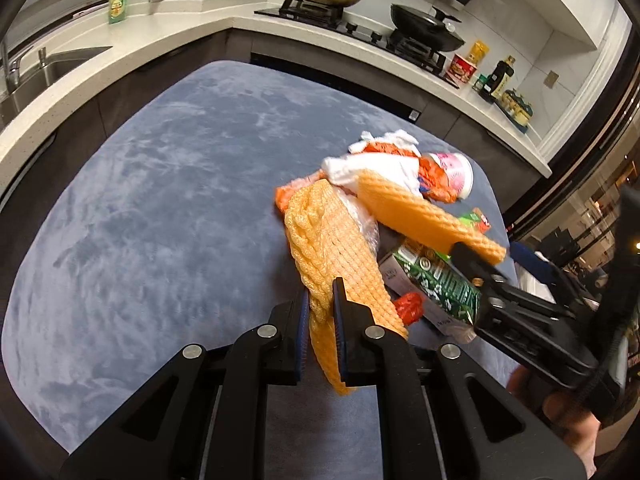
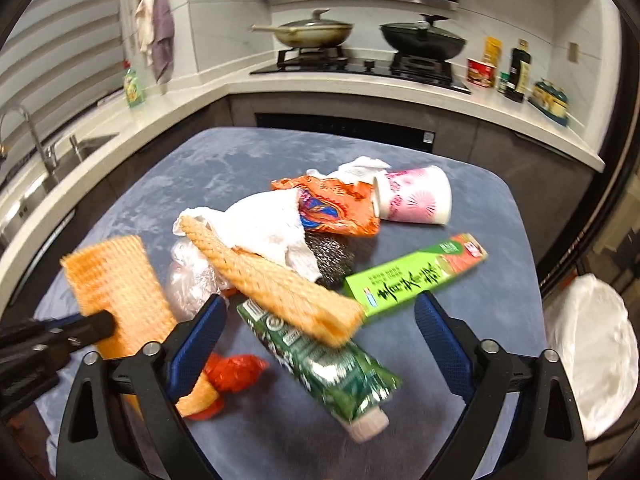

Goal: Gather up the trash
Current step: 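Grasp an orange foam net with the left tool while the right tool grasps another, then carry both foam nets over the bin and open both tools to drop them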

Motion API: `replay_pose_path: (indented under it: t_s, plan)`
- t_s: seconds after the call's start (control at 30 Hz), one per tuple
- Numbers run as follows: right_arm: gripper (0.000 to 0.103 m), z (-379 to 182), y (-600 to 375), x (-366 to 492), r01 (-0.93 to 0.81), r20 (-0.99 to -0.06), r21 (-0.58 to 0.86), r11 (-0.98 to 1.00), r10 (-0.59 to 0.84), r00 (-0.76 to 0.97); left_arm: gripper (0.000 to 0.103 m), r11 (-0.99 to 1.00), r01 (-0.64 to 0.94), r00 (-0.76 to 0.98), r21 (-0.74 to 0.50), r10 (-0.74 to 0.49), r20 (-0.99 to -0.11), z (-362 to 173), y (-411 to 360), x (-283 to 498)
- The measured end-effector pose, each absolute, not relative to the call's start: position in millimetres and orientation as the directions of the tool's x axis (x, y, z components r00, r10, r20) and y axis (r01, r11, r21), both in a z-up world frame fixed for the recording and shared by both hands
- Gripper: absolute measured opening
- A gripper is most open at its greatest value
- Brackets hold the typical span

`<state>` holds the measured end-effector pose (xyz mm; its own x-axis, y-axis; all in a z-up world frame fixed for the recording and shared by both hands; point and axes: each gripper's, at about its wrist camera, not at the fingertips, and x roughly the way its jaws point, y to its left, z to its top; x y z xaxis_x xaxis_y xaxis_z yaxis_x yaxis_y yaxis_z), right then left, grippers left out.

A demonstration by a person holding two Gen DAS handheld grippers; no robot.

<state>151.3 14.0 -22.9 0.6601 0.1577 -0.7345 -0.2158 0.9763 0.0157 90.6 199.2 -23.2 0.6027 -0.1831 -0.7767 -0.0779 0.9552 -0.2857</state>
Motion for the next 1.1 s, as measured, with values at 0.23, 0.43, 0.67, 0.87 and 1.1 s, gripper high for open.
replay_pose_path:
  t_s: [0.23,0.43,0.67,0.87,1.1]
  plan:
    - [0.04,-39,21,158,-0.272,-0.786,0.019,0.962,0.183,0.59,0.011,0.957,-0.085,0.613,-0.277,-0.169,-0.772,-17,203,91]
    - [0.025,-31,5,135,-0.274,-0.778,0.046,0.961,0.207,0.594,0.011,0.963,-0.043,0.621,-0.268,-0.184,-0.762,-8,186,85]
    - [0.011,-8,-34,100,-0.217,-0.732,0.09,0.972,0.212,0.648,0.011,0.967,0.029,0.627,-0.252,-0.214,-0.749,5,150,75]
    - [0.011,8,-82,76,-0.127,-0.694,0.104,0.986,0.163,0.701,0.011,0.967,0.116,0.629,-0.229,-0.25,-0.736,15,109,66]
    - [0.01,13,-153,52,0.033,-0.671,0.113,0.993,0.052,0.74,0.011,0.944,0.245,0.6,-0.223,-0.328,-0.73,23,44,64]
